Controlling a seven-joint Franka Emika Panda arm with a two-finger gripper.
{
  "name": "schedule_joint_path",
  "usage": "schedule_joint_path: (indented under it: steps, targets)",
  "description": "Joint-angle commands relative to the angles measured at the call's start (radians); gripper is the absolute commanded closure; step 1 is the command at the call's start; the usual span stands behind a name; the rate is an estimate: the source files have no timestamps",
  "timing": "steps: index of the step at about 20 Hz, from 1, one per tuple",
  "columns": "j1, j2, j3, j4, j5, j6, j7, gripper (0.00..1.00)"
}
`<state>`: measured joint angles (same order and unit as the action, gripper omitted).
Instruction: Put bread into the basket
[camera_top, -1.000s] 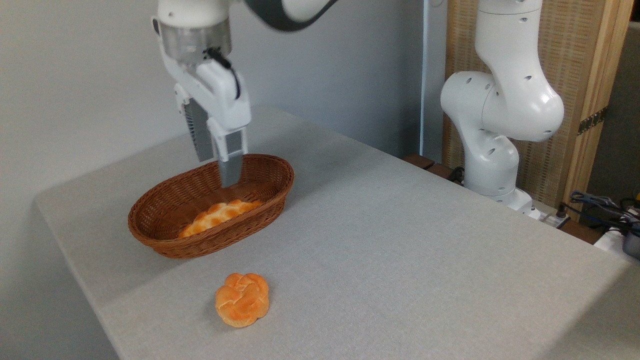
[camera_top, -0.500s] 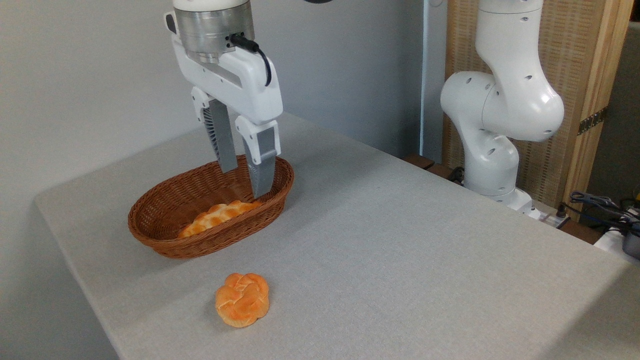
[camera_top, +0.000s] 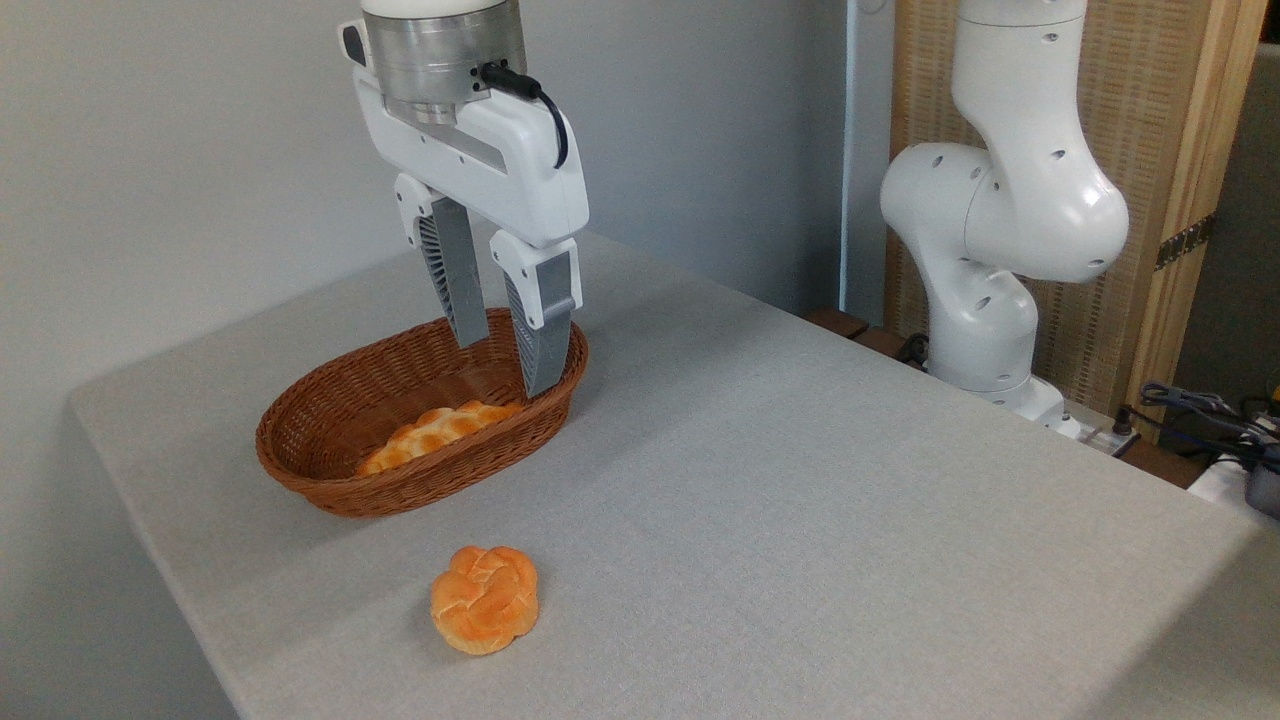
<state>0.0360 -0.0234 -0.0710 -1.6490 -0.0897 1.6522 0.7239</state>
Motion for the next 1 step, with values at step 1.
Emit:
schedule_joint_path:
  steps: [1]
  targets:
    - [-0.002,-0.004,0.005,0.011,0.016,-0.028,-0.012,0.00]
